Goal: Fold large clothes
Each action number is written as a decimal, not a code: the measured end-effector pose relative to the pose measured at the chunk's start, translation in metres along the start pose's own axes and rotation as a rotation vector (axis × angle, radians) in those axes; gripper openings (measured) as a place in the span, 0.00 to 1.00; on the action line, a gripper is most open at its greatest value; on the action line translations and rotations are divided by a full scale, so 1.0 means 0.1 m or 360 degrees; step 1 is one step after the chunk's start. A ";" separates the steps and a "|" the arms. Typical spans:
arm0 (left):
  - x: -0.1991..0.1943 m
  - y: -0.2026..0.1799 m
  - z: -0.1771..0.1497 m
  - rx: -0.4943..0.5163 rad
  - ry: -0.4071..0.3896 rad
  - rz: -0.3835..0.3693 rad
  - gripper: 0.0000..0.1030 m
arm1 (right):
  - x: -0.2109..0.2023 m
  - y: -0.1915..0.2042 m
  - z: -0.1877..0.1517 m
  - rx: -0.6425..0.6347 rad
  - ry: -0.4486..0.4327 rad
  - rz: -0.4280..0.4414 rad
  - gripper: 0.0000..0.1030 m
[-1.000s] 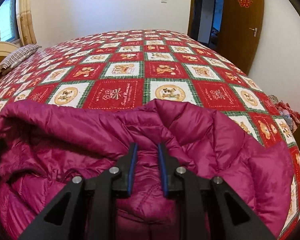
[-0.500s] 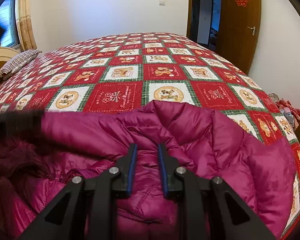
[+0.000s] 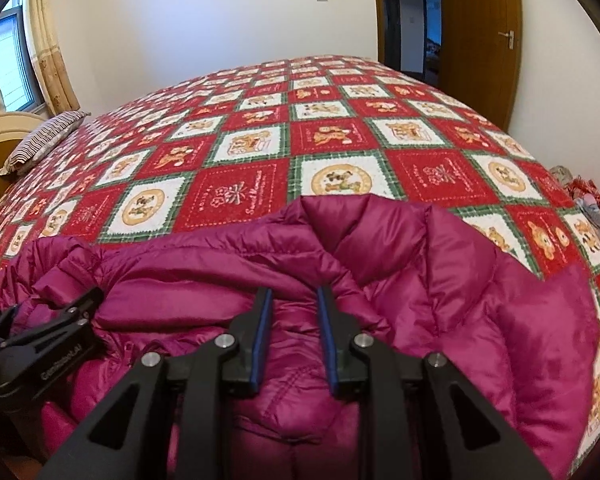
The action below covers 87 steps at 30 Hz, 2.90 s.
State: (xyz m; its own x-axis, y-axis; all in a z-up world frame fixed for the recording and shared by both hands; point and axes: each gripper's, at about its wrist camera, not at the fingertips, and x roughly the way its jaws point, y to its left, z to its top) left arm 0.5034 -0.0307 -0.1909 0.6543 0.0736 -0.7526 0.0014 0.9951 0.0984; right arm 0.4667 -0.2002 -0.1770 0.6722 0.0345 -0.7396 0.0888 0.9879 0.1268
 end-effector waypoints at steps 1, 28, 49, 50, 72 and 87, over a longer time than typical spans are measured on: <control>0.00 0.00 0.00 0.0001 -0.0007 0.0006 0.72 | -0.05 0.01 0.01 -0.0011 0.0001 -0.0006 0.24; 0.04 0.00 0.02 -0.0014 -0.0003 -0.0011 0.74 | 0.17 -0.05 0.07 -0.0108 0.0066 -0.0035 0.27; 0.16 0.51 0.16 -0.0028 0.0019 0.0238 0.79 | 0.15 0.00 0.04 -0.0140 0.0002 -0.0092 0.27; 0.14 0.51 0.16 -0.0030 0.0015 0.0238 0.79 | 0.15 0.01 0.04 -0.0143 0.0001 -0.0095 0.27; -1.01 0.29 -0.23 0.0093 -0.0168 -0.0110 0.79 | -1.09 -0.02 -0.17 -0.0088 -0.0213 -0.0023 0.67; -1.42 0.07 -1.39 0.0280 0.0068 -0.0173 0.79 | -1.49 -0.39 -1.40 -0.0031 0.0292 -0.0013 0.67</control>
State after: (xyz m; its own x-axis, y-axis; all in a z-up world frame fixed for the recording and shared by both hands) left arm 0.3049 -0.0253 -0.1739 0.6104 -0.0273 -0.7916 0.2047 0.9709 0.1244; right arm 0.2603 -0.2228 -0.1638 0.5258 0.0517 -0.8490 0.0784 0.9910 0.1089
